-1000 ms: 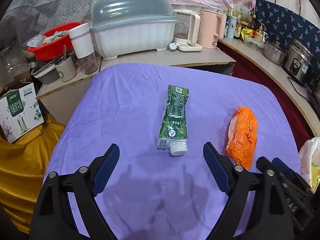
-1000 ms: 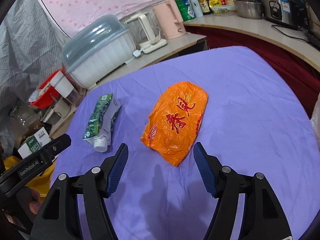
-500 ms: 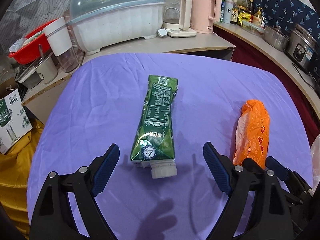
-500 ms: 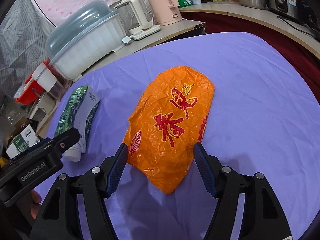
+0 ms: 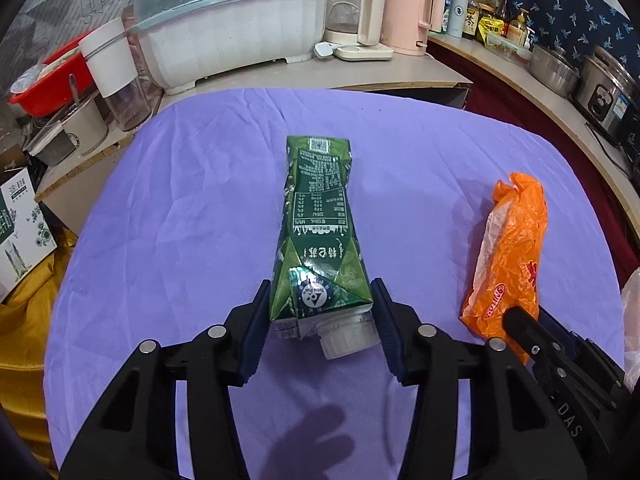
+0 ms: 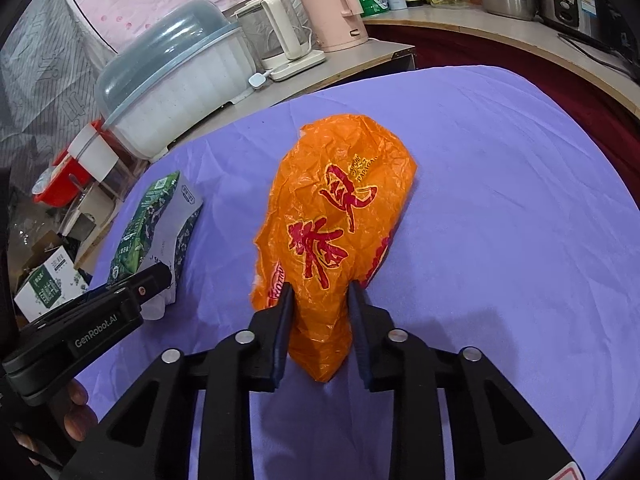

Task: Collect trash
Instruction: 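Grasp the green milk carton with the left gripper while the right gripper grasps the orange bag, then lift and carry the carton and orange bag over the trash bin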

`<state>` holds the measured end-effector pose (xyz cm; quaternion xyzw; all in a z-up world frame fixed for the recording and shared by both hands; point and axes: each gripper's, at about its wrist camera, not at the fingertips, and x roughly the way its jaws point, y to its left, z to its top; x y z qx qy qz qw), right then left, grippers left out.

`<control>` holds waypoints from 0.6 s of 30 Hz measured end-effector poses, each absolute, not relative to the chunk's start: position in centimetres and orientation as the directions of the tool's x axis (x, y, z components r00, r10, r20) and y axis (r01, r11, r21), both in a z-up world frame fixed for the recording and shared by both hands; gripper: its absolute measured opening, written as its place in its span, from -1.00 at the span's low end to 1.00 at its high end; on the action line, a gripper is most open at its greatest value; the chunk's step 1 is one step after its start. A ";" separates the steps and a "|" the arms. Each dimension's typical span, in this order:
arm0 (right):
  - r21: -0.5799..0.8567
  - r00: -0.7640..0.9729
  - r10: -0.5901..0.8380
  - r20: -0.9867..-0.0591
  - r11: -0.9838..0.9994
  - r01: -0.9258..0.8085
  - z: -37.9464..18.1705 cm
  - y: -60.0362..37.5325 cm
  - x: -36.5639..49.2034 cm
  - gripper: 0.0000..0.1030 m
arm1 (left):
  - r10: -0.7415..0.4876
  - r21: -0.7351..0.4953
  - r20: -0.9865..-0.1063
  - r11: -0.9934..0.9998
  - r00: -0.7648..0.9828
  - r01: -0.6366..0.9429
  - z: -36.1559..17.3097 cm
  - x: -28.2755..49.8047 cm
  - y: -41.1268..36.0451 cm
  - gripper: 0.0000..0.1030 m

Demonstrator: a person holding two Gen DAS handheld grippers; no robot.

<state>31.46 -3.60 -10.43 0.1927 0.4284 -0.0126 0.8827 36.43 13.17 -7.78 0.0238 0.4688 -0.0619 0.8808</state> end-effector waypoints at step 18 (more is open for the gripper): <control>0.356 0.792 0.089 -0.604 0.919 0.169 1.3 -7.6 23.1 -0.68 | -0.181 -0.048 -0.718 0.976 0.672 0.212 3.6 28.6 9.5 -0.12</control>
